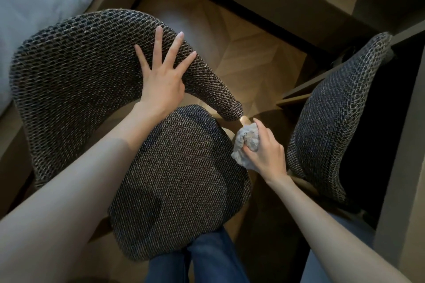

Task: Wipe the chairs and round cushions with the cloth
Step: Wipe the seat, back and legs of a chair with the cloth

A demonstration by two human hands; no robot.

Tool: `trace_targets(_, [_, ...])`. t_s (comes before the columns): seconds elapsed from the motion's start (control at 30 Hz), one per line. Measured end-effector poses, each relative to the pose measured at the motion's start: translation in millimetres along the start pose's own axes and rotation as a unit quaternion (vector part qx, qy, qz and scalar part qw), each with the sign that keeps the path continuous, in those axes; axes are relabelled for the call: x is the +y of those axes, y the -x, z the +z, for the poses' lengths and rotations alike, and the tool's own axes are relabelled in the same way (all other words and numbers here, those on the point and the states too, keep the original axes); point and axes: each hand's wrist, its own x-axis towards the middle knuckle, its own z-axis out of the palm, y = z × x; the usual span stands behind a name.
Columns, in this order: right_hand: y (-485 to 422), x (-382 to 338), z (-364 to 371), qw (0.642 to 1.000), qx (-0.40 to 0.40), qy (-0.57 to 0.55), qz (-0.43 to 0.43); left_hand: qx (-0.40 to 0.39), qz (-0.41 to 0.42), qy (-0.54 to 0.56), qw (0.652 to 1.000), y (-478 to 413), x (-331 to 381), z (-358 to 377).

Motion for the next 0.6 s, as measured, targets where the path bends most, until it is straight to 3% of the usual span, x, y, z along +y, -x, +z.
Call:
trace_targets(0.2, [35.2, 5.0, -22.0, 0.997, -0.046, 0.034, 0.048, -0.069, 0.002, 0.018, 0.997, 23.0, -0.6, -8.9])
trace_targets(0.33, [45.5, -20.8, -45.1, 0.998, -0.003, 0.035, 0.043, -0.089, -0.038, 0.071, 0.993, 59.0, -3.8, -22.7])
trace_targets(0.47, [52.3, -69.4, -47.2, 0.995, 0.026, -0.090, -0.017, -0.043, -0.095, 0.150, 0.983, 112.0, -20.0, -40.4])
trace_targets(0.6, [58.2, -136.8, -20.4, 0.974, -0.046, -0.221, -0.036, 0.004, -0.201, 0.188, 0.961, 183.7, -56.4, -53.5])
